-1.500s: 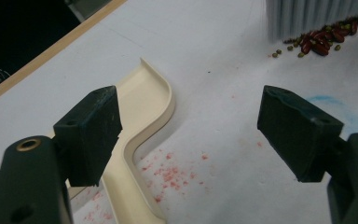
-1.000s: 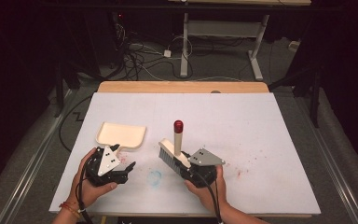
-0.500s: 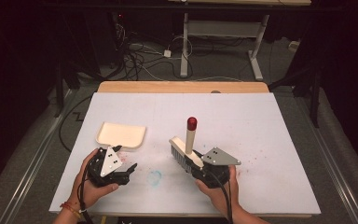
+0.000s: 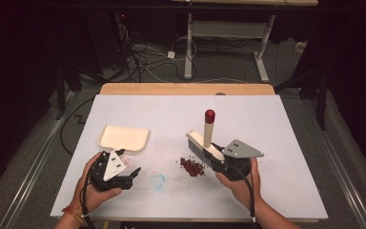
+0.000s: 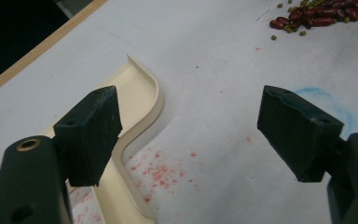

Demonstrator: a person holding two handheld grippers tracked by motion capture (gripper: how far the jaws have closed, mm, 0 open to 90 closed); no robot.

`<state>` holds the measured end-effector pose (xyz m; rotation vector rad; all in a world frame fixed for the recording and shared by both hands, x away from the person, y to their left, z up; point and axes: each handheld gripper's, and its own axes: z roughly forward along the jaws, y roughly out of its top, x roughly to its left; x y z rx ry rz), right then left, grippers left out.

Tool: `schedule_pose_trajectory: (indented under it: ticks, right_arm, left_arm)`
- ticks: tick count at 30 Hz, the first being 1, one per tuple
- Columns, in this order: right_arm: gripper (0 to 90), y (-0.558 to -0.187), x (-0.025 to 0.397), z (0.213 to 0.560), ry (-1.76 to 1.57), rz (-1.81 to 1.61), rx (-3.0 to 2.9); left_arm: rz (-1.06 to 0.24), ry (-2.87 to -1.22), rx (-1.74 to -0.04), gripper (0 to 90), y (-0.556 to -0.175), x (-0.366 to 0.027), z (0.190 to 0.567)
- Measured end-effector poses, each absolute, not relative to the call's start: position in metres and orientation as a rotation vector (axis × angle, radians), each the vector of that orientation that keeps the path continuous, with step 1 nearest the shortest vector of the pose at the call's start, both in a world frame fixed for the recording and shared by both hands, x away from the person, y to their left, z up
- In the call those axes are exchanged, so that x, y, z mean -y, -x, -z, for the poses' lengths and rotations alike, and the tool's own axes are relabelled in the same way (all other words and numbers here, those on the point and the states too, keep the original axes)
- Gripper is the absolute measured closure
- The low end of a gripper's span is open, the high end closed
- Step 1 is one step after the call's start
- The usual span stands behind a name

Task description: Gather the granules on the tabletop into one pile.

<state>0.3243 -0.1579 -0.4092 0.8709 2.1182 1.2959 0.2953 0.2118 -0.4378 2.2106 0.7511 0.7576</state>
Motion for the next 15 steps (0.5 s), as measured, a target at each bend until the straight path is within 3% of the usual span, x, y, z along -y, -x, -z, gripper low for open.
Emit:
schedule_pose_trajectory:
  ticks: [9, 15]
  right_arm:
    - [67.3, -0.333, 0.172, 0.428, -0.88, -1.172, -2.025]
    - [67.2, -0.336, 0.153, 0.446, -0.836, -1.137, -2.031]
  left_arm:
    - [-0.753, -2.223, -0.739, 20.8, -0.295, -0.209, 0.439]
    - [-0.753, -2.227, -0.737, 20.8, -0.296, -0.209, 0.439]
